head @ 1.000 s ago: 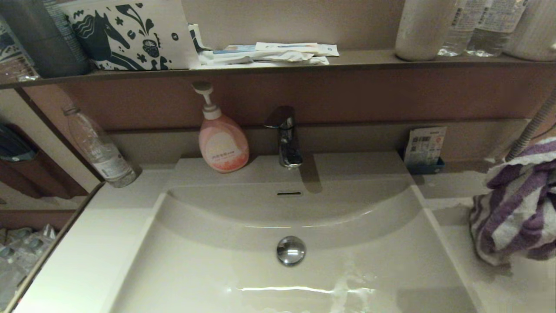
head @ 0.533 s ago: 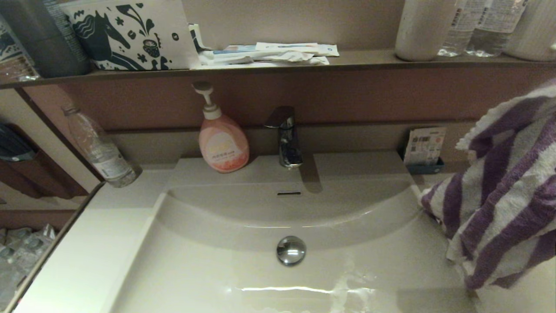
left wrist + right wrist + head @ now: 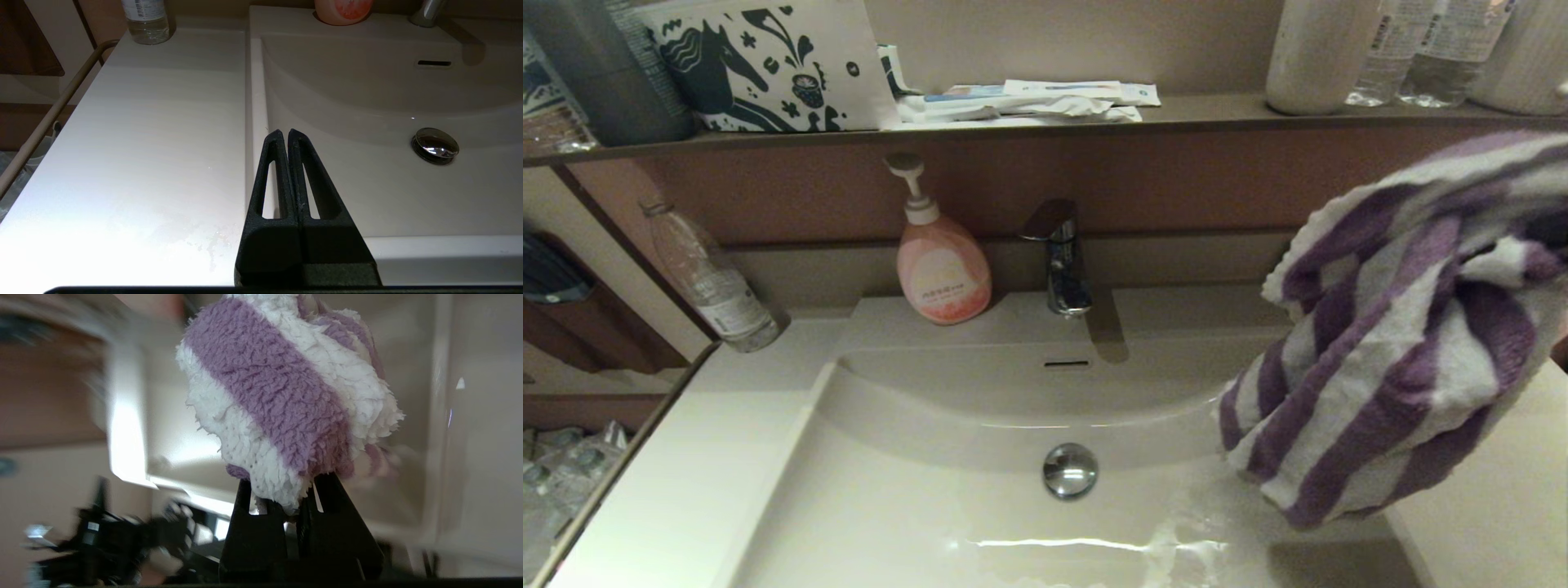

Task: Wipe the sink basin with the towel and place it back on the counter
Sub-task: Wipe the sink

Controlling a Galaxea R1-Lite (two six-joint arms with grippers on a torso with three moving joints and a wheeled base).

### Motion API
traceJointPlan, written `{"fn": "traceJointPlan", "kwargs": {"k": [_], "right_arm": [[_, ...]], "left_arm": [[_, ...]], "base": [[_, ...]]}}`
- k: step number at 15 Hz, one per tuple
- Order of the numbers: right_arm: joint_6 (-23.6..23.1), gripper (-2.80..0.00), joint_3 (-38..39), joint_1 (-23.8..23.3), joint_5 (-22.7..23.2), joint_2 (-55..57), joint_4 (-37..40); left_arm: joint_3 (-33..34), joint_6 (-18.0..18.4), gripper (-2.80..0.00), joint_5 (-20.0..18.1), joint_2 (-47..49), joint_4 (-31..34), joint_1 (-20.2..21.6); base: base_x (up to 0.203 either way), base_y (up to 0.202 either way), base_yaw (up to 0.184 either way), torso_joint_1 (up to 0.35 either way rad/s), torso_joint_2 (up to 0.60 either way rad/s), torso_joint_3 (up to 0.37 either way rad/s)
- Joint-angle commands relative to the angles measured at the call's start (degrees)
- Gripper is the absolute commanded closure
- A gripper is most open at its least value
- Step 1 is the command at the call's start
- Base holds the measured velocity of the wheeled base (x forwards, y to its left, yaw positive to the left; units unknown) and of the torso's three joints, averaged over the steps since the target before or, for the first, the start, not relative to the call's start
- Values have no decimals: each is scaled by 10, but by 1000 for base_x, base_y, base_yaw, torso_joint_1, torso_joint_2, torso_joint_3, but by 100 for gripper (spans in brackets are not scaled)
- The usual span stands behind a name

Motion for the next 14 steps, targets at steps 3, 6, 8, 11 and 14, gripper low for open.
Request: {"fn": "traceJointPlan", "kwargs": {"k": [3,6,8,11,14], "right_arm": [[16,0,97,63,-43,54,2],[43,0,155,107,-119,110,-4],[69,0,181,123,-140,162,-7],[94,0,214,139,-174,231,-8],[99,0,247,147,-193,264,-35]], "left_arm": [[0,-1,0,0,1,0,0],[0,-1,0,0,1,0,0],[0,-1,0,0,1,0,0],[0,-1,0,0,1,0,0],[0,-1,0,0,1,0,0]], "base": [[0,0,0,0,0,0],[0,0,0,0,0,0],[0,0,0,0,0,0],[0,0,0,0,0,0],[0,0,0,0,0,0]]}}
